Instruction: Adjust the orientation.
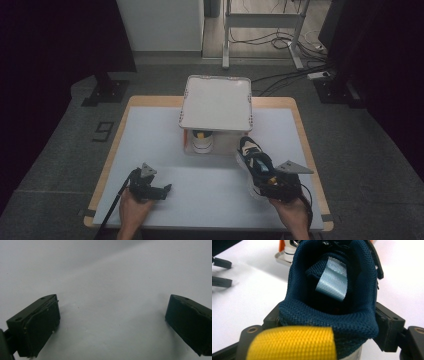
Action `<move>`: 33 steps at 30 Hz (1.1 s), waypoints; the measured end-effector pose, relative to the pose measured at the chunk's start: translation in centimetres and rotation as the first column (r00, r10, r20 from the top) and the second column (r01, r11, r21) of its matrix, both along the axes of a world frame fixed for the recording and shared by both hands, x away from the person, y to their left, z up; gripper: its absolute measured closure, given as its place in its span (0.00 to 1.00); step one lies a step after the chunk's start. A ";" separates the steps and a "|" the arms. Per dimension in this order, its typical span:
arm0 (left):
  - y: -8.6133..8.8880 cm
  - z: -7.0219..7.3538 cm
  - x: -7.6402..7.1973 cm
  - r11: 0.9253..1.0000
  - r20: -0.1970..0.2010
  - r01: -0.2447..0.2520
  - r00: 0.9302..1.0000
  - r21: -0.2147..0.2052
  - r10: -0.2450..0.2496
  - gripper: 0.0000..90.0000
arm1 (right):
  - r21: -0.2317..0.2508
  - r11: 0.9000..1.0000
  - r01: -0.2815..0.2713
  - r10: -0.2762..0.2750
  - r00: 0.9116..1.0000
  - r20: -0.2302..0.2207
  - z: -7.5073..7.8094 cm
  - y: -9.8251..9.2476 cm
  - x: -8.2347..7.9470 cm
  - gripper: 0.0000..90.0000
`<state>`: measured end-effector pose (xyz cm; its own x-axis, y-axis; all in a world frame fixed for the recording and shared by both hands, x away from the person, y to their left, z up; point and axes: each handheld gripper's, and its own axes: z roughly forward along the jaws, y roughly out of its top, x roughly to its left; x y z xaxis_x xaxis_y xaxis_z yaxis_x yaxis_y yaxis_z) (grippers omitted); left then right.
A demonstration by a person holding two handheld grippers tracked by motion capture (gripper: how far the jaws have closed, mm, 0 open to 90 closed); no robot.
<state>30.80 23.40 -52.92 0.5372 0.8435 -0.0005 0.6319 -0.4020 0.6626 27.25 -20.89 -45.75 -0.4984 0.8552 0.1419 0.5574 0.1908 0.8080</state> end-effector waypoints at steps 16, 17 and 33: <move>0.0 0.0 0.0 1.000 -0.001 0.001 1.000 0.000 -0.001 0.00 | -0.034 0.999 0.010 -0.010 1.000 -0.002 -0.6 5.4 6.0 0.28; 0.0 0.0 0.0 1.000 -0.001 0.002 1.000 0.001 -0.002 0.00 | -0.034 0.999 0.014 -0.014 1.000 -0.001 -0.6 5.6 6.4 0.28; 0.0 0.0 0.0 1.000 0.000 0.002 1.000 0.001 -0.002 0.00 | -0.086 0.990 0.108 -0.109 0.994 -0.006 -2.5 8.5 11.2 0.26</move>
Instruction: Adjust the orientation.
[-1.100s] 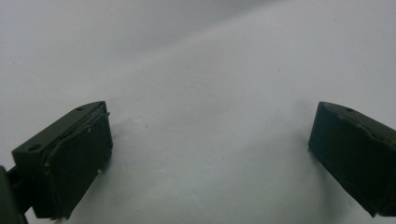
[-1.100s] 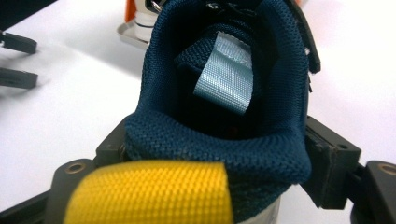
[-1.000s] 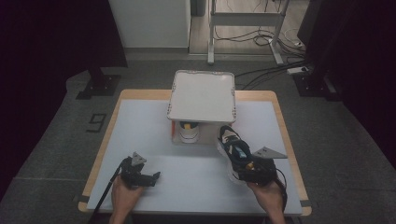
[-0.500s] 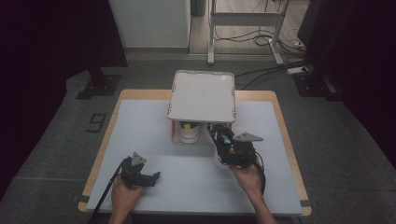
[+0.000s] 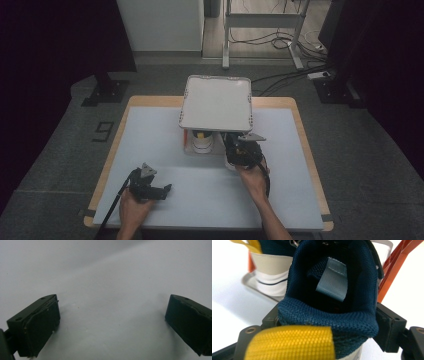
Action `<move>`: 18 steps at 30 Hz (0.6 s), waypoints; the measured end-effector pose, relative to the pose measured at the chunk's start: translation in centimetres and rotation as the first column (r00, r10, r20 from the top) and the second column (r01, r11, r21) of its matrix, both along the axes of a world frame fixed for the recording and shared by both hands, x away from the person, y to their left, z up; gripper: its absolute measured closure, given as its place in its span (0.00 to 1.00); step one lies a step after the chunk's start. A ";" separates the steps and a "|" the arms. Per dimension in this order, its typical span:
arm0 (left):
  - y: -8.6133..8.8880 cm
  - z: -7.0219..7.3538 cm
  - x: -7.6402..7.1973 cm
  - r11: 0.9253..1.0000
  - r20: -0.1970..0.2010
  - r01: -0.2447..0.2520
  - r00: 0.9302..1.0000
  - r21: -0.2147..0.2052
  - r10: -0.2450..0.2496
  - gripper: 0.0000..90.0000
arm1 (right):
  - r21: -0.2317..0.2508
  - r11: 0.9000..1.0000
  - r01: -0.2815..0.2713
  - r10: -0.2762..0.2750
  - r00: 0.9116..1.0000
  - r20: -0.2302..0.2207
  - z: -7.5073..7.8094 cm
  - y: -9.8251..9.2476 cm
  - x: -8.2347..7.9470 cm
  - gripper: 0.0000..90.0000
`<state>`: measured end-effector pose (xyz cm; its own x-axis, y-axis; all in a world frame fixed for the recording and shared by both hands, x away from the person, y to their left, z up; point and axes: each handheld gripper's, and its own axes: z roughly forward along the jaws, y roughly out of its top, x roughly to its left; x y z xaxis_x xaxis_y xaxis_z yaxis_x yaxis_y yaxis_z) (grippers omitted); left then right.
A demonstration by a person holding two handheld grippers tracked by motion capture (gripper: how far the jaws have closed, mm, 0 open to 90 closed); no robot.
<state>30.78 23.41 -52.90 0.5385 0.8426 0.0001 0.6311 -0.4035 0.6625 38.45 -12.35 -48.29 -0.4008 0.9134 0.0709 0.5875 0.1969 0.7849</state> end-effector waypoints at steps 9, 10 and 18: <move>0.0 0.0 0.0 1.000 0.001 0.000 1.000 0.001 0.000 0.00 | 0.030 0.999 -0.010 0.010 1.000 -0.014 -0.3 -0.5 0.8 0.13; 0.0 0.0 0.0 1.000 0.001 0.000 1.000 0.000 0.000 0.00 | 0.030 0.999 -0.016 0.016 1.000 -0.003 -0.1 -0.6 0.7 0.13; 0.0 0.0 0.0 1.000 0.000 0.001 1.000 0.001 -0.001 0.00 | 0.054 0.994 -0.098 0.097 0.995 0.021 2.0 -2.2 -1.8 0.18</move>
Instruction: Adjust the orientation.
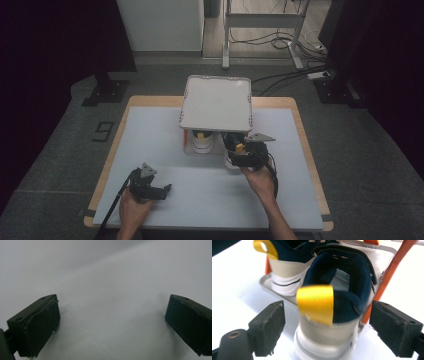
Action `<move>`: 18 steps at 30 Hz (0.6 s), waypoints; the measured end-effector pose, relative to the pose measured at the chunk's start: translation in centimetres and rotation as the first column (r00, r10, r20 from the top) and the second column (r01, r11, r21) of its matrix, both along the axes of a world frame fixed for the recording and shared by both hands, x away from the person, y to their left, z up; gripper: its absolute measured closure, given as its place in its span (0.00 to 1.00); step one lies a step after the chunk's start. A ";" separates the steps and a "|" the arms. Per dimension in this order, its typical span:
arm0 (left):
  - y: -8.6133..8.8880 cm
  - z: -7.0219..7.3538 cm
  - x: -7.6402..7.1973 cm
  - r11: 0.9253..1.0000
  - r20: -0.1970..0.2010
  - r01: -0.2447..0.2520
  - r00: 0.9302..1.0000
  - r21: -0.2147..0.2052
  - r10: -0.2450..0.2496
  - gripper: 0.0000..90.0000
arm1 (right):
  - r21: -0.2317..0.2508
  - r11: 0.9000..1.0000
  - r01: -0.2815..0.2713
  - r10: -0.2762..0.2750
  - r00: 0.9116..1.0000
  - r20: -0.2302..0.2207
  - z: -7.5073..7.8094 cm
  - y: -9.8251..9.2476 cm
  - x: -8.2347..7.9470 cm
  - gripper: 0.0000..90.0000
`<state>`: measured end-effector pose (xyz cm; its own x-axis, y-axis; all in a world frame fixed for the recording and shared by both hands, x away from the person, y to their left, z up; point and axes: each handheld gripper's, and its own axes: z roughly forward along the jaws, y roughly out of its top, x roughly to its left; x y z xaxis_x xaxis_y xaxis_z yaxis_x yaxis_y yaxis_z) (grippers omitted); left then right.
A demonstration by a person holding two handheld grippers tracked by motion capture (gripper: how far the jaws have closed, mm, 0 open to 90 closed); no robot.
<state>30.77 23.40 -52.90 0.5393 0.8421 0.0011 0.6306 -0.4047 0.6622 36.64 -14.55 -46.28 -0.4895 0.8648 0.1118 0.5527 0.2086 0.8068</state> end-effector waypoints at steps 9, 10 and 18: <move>0.0 0.0 0.0 1.000 0.000 0.000 1.000 0.000 0.000 0.00 | -0.005 0.989 -0.151 0.151 0.988 0.013 0.0 -1.3 -2.1 0.79; 0.0 0.0 0.0 1.000 -0.001 0.000 1.000 0.000 0.000 0.00 | -0.007 0.987 -0.158 0.158 0.987 0.007 -0.2 -1.1 -1.9 0.80; 0.0 0.0 0.0 1.000 0.000 0.000 1.000 -0.001 0.000 0.00 | -0.021 0.988 -0.153 0.153 0.988 0.022 -1.0 0.6 0.3 0.86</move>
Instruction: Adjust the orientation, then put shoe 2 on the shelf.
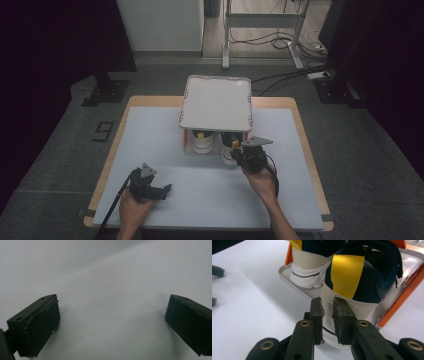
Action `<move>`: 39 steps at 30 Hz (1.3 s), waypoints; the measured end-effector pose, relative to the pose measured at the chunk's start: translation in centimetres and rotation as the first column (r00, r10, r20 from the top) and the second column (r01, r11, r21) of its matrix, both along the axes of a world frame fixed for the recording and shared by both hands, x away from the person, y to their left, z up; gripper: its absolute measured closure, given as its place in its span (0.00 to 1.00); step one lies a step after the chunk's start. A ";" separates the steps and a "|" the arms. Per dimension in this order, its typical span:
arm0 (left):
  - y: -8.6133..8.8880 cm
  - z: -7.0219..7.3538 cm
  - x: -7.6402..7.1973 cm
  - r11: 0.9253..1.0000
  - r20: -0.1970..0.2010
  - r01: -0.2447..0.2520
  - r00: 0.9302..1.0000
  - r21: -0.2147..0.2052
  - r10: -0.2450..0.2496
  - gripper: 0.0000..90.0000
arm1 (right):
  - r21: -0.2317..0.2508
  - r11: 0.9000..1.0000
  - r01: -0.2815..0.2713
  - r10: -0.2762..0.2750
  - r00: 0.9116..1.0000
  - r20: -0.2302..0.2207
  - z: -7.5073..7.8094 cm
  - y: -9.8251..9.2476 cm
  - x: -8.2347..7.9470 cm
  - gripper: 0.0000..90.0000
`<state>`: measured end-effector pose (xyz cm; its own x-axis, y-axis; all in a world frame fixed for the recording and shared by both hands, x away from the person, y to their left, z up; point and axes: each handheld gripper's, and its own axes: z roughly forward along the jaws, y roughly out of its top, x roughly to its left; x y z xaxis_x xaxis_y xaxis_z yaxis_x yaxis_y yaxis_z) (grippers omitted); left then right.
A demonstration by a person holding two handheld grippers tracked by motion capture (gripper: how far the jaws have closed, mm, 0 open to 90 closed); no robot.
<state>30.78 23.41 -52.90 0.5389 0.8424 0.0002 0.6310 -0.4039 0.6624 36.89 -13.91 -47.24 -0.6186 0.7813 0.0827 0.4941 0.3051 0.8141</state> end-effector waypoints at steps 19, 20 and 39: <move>0.0 0.0 0.0 1.000 0.001 0.000 1.000 0.000 0.000 0.00 | 0.006 0.999 0.047 -0.048 0.998 0.037 -1.0 1.1 3.9 0.86; 0.0 0.0 0.0 1.000 0.001 0.000 1.000 0.000 0.000 0.00 | 0.004 0.999 0.043 -0.043 0.998 0.034 -1.0 1.2 3.8 0.85; 0.0 0.0 0.0 1.000 0.001 0.000 1.000 0.001 0.000 0.00 | 0.001 0.999 -0.043 0.043 0.999 -0.020 0.1 -0.4 0.3 0.44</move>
